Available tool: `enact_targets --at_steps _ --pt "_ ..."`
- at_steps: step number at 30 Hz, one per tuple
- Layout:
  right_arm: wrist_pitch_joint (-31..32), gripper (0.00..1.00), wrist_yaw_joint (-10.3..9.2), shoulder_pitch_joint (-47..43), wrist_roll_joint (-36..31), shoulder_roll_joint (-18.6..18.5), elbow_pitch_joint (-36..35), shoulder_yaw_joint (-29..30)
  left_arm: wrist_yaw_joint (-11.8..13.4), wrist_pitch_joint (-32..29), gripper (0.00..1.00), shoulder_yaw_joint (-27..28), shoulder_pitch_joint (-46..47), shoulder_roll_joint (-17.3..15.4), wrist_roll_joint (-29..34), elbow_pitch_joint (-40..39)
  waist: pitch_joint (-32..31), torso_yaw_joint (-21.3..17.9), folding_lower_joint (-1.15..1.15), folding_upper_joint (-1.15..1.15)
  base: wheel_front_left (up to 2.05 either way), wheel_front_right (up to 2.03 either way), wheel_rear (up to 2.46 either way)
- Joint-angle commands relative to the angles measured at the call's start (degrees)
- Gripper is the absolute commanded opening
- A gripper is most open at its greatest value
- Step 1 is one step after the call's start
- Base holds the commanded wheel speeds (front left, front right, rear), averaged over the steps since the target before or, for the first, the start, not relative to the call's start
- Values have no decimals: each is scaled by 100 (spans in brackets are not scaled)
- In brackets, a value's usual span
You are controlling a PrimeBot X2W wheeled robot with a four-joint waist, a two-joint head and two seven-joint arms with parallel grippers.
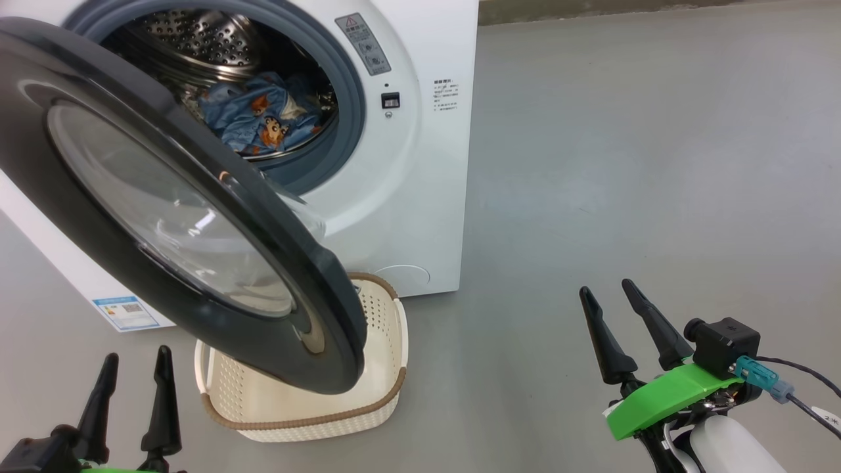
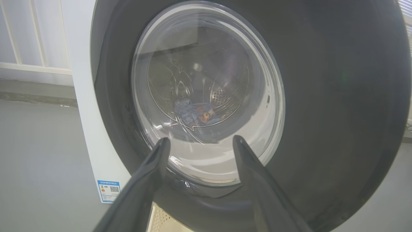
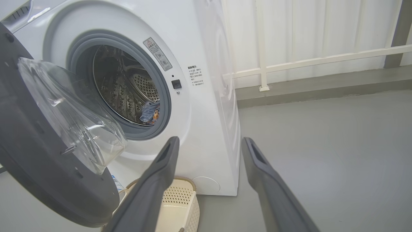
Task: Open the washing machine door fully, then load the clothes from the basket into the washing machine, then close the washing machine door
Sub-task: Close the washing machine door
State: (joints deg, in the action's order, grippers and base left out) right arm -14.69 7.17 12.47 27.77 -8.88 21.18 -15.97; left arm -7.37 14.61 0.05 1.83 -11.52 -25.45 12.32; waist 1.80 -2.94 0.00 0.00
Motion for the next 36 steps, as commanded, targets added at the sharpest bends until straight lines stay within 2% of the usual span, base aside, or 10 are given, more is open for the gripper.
enact_targets --at_steps 1,16,17,18,19,20,28,36 --pt "-30 100 32 179 -42 -4 -140 -70 -12 39 100 214 149 -88 73 -105 2 5 0 0 0 0 0" --pt "-30 100 32 400 -57 -8 -171 -71 -12 39 100 156 209 -66 18 -114 54 211 0 0 0 0 0" --pt "-30 82 32 443 -54 0 -172 -94 -12 39 100 145 217 -66 9 -113 59 257 0 0 0 0 0" --pt "-30 46 32 487 -46 8 -171 -114 -12 39 100 147 227 -61 -1 -109 63 308 0 0 0 0 0" --pt "-30 25 32 531 -48 9 -171 -137 -12 39 100 145 239 -59 -5 -109 67 364 0 0 0 0 0" --pt "-30 0 32 571 -50 12 -173 -156 -12 39 100 136 247 -59 0 -106 70 423 0 0 0 0 0" --pt "-30 0 32 853 -37 34 -368 -296 -12 39 100 61 196 -23 19 -32 51 915 0 0 0 0 0" --pt "-30 0 32 1082 34 135 -1076 -555 -12 39 100 -42 209 -9 -29 12 5 1279 0 0 0 0 0"
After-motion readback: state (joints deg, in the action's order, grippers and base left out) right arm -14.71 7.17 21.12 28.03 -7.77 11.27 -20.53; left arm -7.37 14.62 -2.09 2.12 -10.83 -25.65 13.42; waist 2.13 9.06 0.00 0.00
